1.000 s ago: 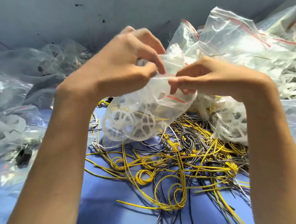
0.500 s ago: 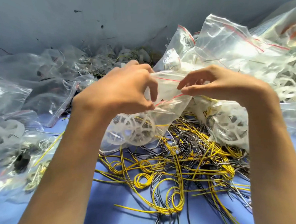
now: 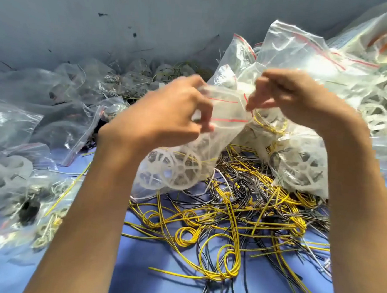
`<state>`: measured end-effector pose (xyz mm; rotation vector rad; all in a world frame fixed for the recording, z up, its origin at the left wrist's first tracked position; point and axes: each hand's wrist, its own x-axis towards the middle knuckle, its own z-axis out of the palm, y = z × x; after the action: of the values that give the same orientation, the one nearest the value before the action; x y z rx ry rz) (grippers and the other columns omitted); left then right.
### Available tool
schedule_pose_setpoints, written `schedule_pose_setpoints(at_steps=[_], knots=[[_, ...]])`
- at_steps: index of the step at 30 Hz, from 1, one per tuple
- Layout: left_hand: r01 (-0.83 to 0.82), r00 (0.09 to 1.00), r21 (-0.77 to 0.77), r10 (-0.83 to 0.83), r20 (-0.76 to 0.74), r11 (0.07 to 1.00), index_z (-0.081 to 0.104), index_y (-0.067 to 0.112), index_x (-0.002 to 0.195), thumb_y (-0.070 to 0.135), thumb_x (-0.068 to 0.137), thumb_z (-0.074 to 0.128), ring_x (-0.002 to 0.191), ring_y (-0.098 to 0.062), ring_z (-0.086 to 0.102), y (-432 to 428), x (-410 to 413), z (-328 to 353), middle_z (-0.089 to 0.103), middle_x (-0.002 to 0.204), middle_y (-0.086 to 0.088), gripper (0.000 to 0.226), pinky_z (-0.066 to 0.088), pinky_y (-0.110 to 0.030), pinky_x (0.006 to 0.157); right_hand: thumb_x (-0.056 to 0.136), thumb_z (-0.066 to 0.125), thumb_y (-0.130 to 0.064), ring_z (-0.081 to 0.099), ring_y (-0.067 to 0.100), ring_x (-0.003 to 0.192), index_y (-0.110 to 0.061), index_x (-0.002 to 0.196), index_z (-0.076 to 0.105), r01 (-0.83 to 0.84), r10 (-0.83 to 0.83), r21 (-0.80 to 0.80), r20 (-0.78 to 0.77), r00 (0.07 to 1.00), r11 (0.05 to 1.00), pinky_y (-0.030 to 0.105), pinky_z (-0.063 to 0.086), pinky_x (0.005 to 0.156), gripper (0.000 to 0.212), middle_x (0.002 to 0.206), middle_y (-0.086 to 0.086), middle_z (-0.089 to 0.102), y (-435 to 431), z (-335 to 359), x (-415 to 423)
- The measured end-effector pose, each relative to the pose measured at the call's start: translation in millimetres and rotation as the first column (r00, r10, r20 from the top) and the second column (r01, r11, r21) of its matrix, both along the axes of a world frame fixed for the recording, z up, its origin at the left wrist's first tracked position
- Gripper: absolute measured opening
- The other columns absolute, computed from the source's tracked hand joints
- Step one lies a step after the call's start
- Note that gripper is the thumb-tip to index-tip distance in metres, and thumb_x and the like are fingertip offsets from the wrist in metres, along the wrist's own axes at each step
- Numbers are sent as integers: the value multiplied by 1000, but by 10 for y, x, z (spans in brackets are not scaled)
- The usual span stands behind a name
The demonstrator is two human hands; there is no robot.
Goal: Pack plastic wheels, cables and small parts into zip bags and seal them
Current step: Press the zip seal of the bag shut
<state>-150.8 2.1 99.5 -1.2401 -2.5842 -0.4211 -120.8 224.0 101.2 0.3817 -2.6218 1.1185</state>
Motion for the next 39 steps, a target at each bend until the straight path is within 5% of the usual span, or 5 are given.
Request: schedule_pose_setpoints(at_steps=[4, 8, 16, 23, 39], knots=[[79, 982, 304, -23, -185, 949, 66, 11, 84, 19, 89, 56, 100, -3, 45, -183, 13, 237, 50, 125, -11, 14, 29, -1, 88, 86, 66, -31, 61, 12, 95, -22, 99, 63, -237, 220, -115, -143, 965, 965, 33, 50, 91, 17, 100, 3, 65, 89, 217, 227], [129, 991, 319, -112, -69, 939, 57, 22, 80, 16, 90, 49, 108, 6, 44, -336, 69, 287, 47, 129, -4, 14, 29, -3, 90, 78, 74, -23, 50, 9, 117, -47, 119, 53, -183, 184, 7, -48, 982, 983, 28, 51, 93, 52, 136, -5, 48, 2, 114, 135], [241, 941, 197, -279, 191, 950, 60, 31, 68, 29, 87, 51, 118, 0, 48, -281, 231, 306, 50, 126, 12, 21, 38, -23, 98, 82, 72, -13, 57, 16, 96, -3, 106, 67, -73, 90, 191, -81, 993, 979, 24, 43, 84, 26, 103, 8, 64, -178, -78, -96], [2, 999, 526, 20, -37, 851, 57, 27, 79, 30, 95, 48, 76, 5, 59, -637, 49, 358, 64, 89, 15, 19, 47, -9, 66, 75, 77, -15, 59, 0, 70, -18, 84, 65, -330, 179, -293, -442, 879, 897, 19, 48, 68, 16, 75, -17, 67, -6, 137, 110], [-87, 959, 794, -164, 229, 602, 62, 30, 91, 20, 71, 74, 69, -8, 70, -716, -158, 123, 68, 70, 10, 26, 53, -15, 69, 84, 59, -19, 60, 4, 65, -11, 77, 60, -226, 199, -485, -107, 974, 845, 20, 50, 74, 10, 65, -9, 66, -143, -16, -7]])
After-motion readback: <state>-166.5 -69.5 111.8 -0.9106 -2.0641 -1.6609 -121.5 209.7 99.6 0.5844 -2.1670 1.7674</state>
